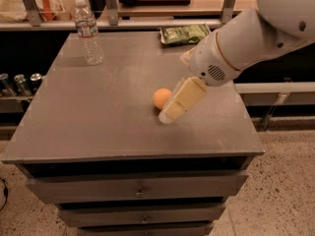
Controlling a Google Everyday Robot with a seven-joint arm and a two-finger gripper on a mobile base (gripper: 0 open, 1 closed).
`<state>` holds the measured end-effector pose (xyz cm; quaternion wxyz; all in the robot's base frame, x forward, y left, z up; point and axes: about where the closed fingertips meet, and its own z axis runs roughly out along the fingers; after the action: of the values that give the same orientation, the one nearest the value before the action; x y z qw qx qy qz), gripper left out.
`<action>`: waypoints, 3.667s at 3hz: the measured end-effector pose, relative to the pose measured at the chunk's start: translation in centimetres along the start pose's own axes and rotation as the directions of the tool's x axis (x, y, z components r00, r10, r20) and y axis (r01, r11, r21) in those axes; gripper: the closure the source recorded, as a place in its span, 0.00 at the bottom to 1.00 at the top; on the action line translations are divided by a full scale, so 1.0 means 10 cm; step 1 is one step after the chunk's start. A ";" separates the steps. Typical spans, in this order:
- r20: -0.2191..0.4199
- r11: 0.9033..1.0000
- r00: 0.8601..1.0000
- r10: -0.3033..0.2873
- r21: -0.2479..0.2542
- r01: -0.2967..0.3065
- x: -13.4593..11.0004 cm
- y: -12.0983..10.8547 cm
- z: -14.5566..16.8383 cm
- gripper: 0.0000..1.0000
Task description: Move orange near green jalapeno chip bag
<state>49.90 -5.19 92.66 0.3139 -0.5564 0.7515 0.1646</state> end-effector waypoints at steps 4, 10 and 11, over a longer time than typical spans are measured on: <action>0.201 0.980 0.961 0.192 0.018 -0.199 0.09 -0.25 0.84 0.00; 0.245 0.980 0.950 0.195 -0.023 -0.195 0.37 -0.33 0.93 0.87; 0.259 0.975 0.942 0.215 -0.004 -0.222 0.46 -0.59 0.74 1.00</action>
Offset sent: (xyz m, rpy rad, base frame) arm 0.0489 0.0304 -0.0689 0.1755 0.0489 -0.1801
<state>56.72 -6.08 84.65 0.3956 -0.4396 0.7634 0.2596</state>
